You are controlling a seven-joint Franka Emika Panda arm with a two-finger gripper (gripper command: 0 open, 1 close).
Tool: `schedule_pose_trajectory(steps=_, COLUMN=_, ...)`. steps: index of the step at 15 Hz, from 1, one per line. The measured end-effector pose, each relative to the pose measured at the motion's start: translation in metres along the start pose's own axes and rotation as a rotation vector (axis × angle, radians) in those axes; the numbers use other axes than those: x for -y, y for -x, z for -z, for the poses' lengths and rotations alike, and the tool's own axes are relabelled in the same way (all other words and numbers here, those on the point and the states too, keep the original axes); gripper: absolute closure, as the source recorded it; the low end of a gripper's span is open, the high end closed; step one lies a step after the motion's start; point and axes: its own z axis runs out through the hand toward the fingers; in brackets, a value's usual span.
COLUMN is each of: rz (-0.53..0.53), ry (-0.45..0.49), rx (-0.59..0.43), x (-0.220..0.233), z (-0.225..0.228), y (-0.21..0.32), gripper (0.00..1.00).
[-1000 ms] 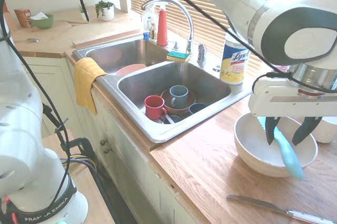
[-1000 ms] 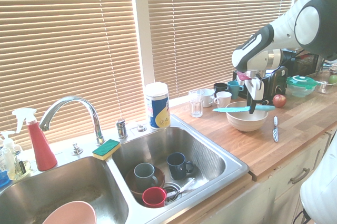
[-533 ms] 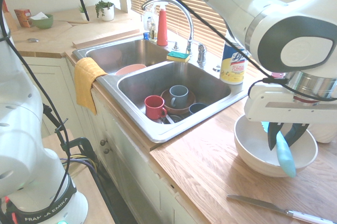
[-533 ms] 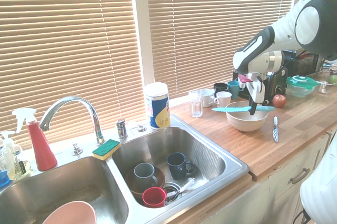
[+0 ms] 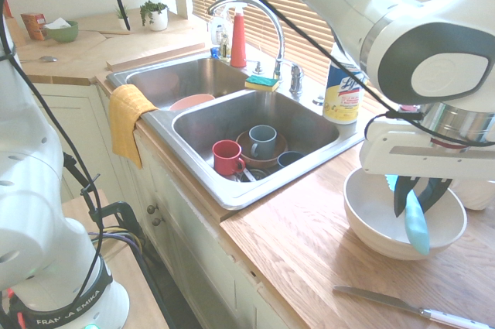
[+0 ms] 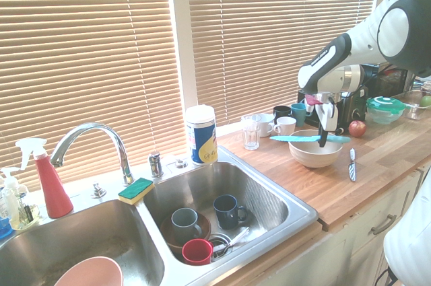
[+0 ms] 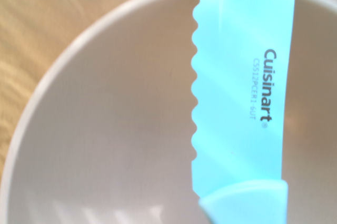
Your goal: Put the knife into the sink
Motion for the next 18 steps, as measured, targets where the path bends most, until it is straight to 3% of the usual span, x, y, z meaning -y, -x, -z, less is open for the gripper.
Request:
schedule_pose_trajectory(steps=7, rz=-0.093, ry=-0.049, rx=-0.09, x=0.026, z=0.056, y=-0.004, gripper=1.0)
schedule_pose_trajectory(steps=11, rz=-0.303, ry=-0.093, rx=-0.129, x=0.099, z=0.076, y=-0.012, gripper=1.0)
schedule_pose_trajectory(steps=15, rz=-0.507, ry=-0.091, rx=-0.175, x=0.19, z=0.033, y=-0.009, gripper=1.0)
schedule_pose_trajectory(steps=18, rz=-0.519, ry=-0.098, rx=-0.204, x=0.282, z=0.009, y=0.008, gripper=1.0)
